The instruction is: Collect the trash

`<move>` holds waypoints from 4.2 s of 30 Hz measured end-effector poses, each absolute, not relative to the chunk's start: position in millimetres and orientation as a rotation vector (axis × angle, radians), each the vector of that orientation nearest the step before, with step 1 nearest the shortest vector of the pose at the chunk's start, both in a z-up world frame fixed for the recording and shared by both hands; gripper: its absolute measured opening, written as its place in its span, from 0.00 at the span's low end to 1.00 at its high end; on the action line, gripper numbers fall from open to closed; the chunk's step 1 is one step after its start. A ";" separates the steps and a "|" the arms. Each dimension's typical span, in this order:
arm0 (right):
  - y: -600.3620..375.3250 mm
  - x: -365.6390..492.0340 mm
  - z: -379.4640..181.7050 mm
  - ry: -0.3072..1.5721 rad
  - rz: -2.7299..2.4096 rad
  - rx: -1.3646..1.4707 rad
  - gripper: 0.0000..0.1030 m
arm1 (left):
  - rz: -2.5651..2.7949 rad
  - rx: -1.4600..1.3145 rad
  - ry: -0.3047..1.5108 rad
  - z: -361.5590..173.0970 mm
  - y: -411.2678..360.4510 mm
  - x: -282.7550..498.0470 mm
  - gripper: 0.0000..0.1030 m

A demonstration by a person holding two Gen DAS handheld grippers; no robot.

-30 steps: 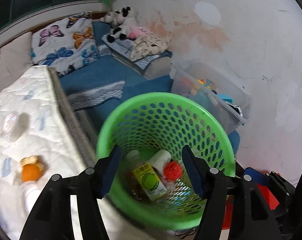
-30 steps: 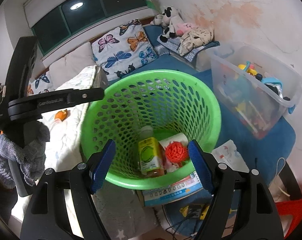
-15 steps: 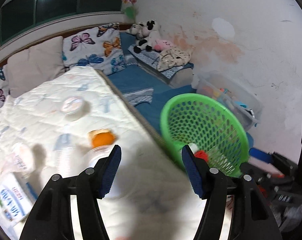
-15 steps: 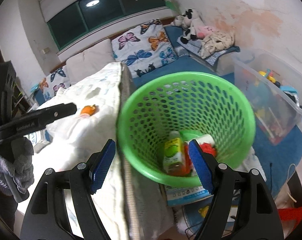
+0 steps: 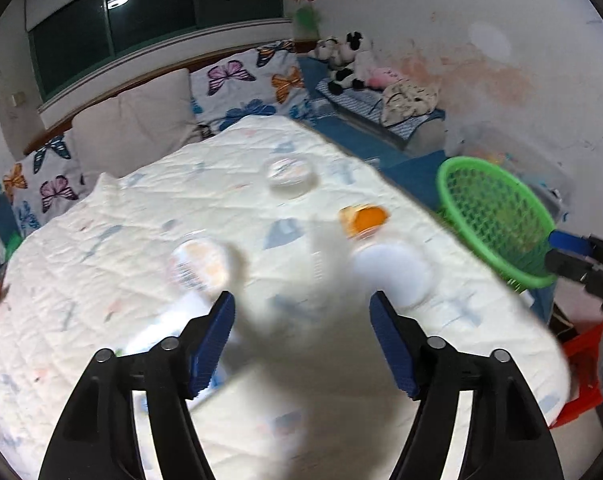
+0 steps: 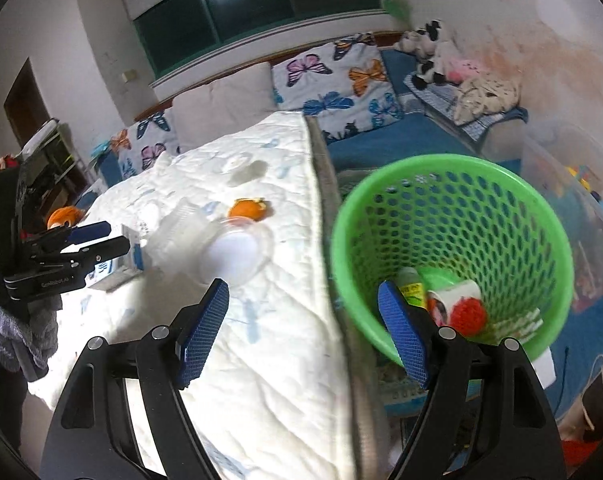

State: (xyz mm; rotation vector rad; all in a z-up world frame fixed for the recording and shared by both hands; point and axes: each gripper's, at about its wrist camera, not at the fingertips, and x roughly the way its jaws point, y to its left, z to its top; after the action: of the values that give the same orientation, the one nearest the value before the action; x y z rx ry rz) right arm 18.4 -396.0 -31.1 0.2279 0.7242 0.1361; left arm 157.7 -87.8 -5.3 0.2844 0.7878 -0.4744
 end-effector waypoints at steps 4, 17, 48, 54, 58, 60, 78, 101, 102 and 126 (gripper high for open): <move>-380.9 25.7 -29.1 0.732 0.163 0.207 0.75 | -0.435 0.339 0.787 -9.4 -62.9 161.7 0.71; -339.9 54.3 -30.3 0.782 0.237 0.194 0.76 | -0.474 0.513 0.826 -26.7 -27.7 176.7 0.76; -282.7 94.7 -43.2 0.849 0.344 0.157 0.76 | -0.575 0.695 0.794 -49.7 -32.1 182.7 0.78; -281.7 111.3 -52.2 0.884 0.360 0.218 0.76 | -0.566 0.666 0.784 -49.3 -28.6 183.6 0.75; -279.2 121.2 -56.6 0.901 0.360 0.241 0.72 | -0.548 0.635 0.776 -48.0 -26.4 182.8 0.74; -277.3 126.5 -57.7 0.905 0.361 0.249 0.70 | -0.542 0.606 0.778 -46.3 -24.2 182.9 0.73; -274.1 156.7 -72.1 0.965 0.382 0.323 0.47 | -0.497 0.377 0.808 -30.7 -5.7 176.6 0.67; -290.5 118.9 -56.5 0.923 0.425 0.380 0.32 | -0.485 0.299 0.861 -31.4 -10.8 174.5 0.67; -291.5 116.0 -54.9 0.920 0.428 0.381 0.32 | -0.486 0.297 0.858 -30.3 -11.8 173.4 0.67; -363.9 47.8 -29.0 0.820 0.380 0.445 0.31 | -0.637 0.184 0.827 1.6 -80.3 143.5 0.67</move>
State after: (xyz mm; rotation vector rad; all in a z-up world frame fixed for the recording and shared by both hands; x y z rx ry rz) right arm 47.8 -363.9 -29.0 0.4449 0.8199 0.3802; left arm 143.5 -80.3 1.6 0.1835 0.8272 -0.6367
